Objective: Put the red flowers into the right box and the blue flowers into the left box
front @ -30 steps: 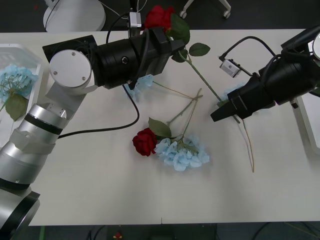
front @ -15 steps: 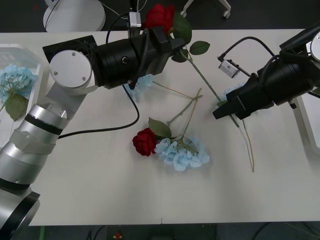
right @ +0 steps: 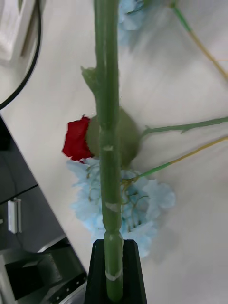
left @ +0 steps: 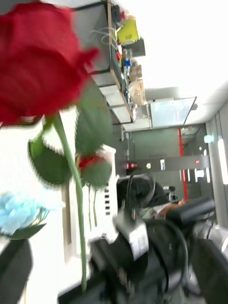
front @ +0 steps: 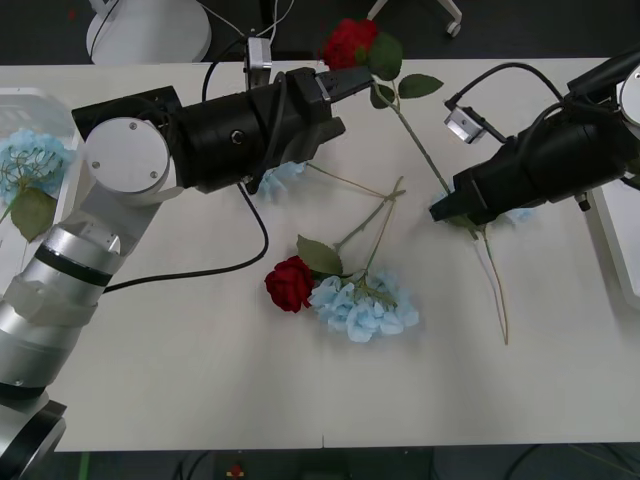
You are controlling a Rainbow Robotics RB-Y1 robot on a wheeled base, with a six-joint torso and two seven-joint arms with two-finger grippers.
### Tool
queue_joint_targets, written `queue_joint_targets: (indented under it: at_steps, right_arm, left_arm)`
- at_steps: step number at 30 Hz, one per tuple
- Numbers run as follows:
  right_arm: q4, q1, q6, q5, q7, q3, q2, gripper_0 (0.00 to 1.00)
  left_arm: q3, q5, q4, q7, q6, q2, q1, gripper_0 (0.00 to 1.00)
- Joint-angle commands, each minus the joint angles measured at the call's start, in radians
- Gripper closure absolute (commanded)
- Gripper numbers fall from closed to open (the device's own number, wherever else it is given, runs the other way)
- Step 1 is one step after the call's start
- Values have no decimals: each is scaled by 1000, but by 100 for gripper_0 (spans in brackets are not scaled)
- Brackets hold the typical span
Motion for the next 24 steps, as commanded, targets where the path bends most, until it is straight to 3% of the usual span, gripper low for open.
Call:
queue_joint_targets:
  at_steps: [1, 6, 13, 19, 24]
  right_arm:
    - [-21, 8, -84, 77, -131, -11, -126, 100]
    - [59, 7, -105, 168, -182, -34, -236, 100]
    - [289, 5, -108, 340, -164, -75, -399, 100]
    - [415, 5, -113, 487, -122, -77, -453, 100]
    - [510, 5, -154, 639, -33, -77, -456, 100]
  left_arm:
    - [88, 56, -99, -85, 78, 70, 81, 0]
    - [157, 70, -116, -79, 139, 114, 132, 0]
    - [264, 59, -49, -73, 295, 165, 146, 0]
    - [342, 5, 39, -68, 456, 165, 118, 0]
    - [347, 13, 92, -8, 475, 165, 97, 0]
